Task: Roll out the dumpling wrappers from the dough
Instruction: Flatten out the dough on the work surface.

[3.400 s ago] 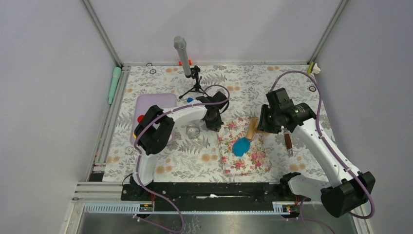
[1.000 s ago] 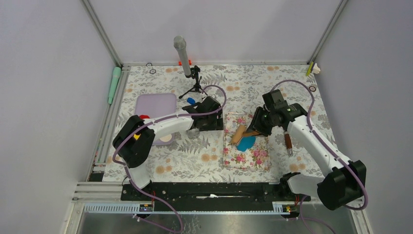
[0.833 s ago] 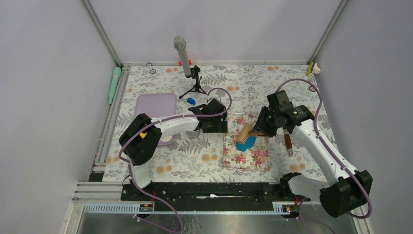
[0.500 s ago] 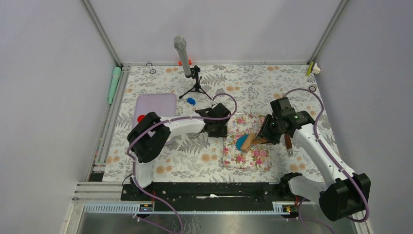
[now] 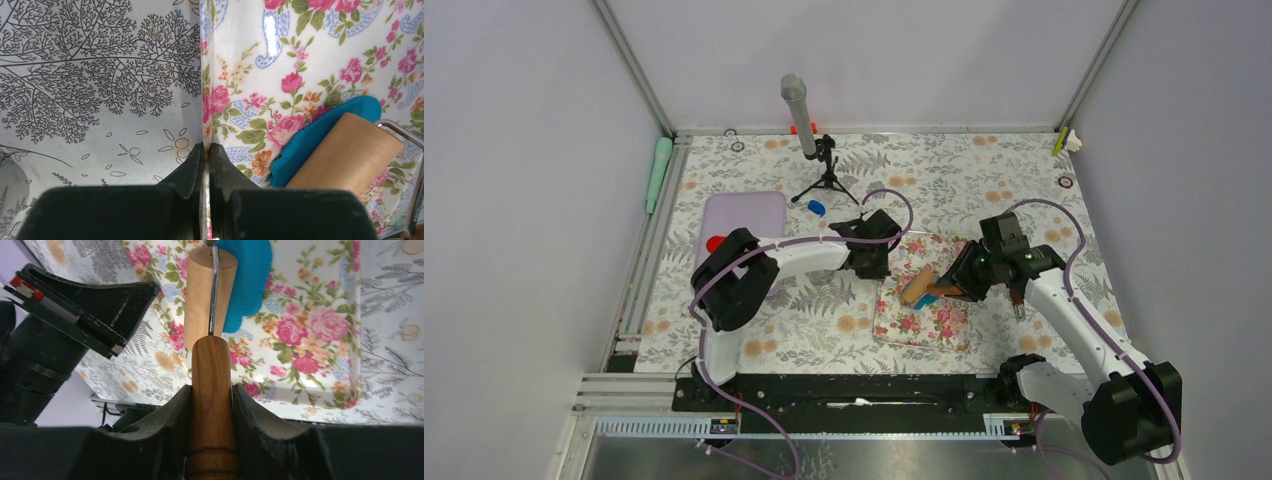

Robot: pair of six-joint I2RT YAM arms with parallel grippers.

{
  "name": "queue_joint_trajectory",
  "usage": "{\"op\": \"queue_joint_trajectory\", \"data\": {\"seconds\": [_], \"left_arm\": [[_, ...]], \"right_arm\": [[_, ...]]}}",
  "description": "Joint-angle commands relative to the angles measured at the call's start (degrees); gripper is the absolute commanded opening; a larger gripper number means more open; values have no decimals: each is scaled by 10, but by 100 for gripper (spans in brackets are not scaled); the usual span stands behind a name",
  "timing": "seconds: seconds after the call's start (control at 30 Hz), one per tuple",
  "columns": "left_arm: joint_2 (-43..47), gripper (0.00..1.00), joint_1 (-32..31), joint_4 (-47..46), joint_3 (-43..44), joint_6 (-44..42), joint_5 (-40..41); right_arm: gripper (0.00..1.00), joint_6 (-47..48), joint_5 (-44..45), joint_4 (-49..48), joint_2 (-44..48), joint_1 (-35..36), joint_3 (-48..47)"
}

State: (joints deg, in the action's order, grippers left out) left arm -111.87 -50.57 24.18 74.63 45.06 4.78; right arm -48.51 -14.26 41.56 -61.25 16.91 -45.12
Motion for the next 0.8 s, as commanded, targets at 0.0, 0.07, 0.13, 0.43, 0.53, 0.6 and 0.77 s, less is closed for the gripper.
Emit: {"op": "queue_joint_trajectory", "data": {"seconds": [0.0,0.07,0.13,0.43,0.53,0.6,0.77], "left_arm": [[-3,0,1,27,6,-12,23],[0,0,1,24,1,-13,24],[5,0,3,24,-1,-13,25],[43,0,42,-3,-61,1,3],[42,0,43,-8,-64,3,-10],[38,0,43,-10,-63,5,-19],[40,0,43,-14,-63,3,-28]], "right_arm": [[0,-30,27,-21,-17,-2,53],[0,-33,37,-30,-24,-2,61],[0,-33,48,-25,-29,-2,64],[0,-42,78,81,47,-2,46],[0,-58,83,92,59,5,50],[0,-62,96,92,55,11,54],[0,-80,105,22,13,33,80]]}}
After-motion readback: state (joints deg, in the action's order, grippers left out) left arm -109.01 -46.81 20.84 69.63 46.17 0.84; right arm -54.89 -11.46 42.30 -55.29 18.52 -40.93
